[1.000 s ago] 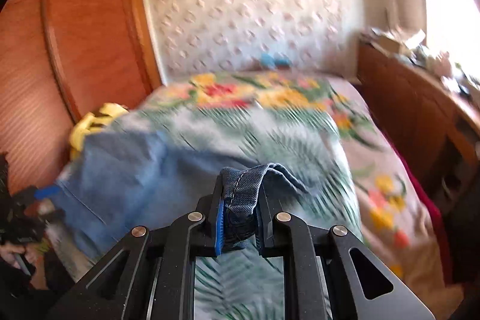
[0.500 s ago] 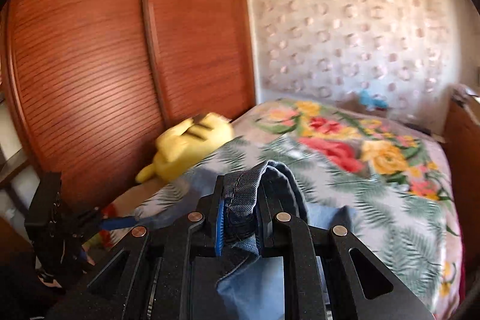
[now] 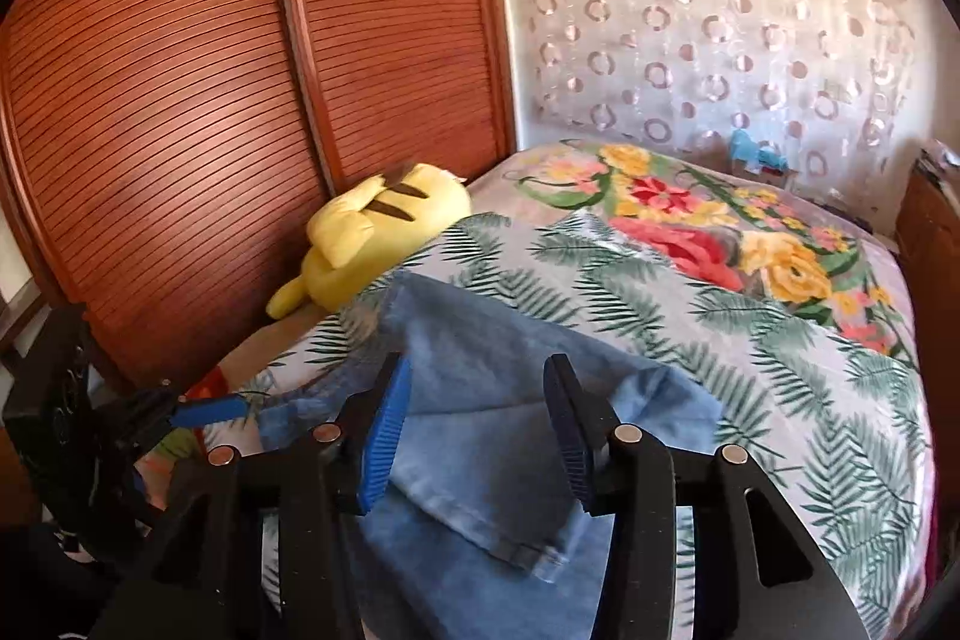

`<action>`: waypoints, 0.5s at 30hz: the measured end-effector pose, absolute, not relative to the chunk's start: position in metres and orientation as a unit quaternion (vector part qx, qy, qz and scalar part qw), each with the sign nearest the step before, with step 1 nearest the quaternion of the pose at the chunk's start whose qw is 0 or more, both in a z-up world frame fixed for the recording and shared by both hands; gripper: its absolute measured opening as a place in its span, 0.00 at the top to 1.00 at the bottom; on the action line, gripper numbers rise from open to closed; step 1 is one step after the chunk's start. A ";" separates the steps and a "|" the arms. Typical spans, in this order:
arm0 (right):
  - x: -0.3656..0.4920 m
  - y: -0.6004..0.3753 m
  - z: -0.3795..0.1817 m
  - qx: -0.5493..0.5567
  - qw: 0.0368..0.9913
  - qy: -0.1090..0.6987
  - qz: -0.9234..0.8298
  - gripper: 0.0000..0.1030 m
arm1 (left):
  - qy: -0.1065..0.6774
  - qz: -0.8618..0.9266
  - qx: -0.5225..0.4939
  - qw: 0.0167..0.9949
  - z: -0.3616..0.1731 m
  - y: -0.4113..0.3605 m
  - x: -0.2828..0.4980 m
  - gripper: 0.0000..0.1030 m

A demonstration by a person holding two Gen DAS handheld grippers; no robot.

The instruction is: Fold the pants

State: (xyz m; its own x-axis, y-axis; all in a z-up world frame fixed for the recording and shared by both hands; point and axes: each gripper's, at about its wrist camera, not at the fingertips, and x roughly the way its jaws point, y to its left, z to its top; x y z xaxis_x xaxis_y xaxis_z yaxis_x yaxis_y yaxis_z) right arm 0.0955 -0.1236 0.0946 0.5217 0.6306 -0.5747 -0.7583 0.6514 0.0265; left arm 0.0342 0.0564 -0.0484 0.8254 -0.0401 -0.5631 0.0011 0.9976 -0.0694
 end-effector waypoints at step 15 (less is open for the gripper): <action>0.112 -0.123 0.016 -0.119 0.843 0.380 0.361 0.52 | 0.354 -0.041 -0.029 0.934 -0.080 0.068 0.080 0.64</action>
State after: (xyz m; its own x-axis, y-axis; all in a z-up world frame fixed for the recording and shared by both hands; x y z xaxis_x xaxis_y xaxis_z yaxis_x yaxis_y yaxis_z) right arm 0.1124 -0.1226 0.0163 0.4506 0.5187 -0.7266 -0.6996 0.7108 0.0735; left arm 0.0799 0.0676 -0.0797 0.7457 -0.0966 -0.6592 0.0559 0.9950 -0.0826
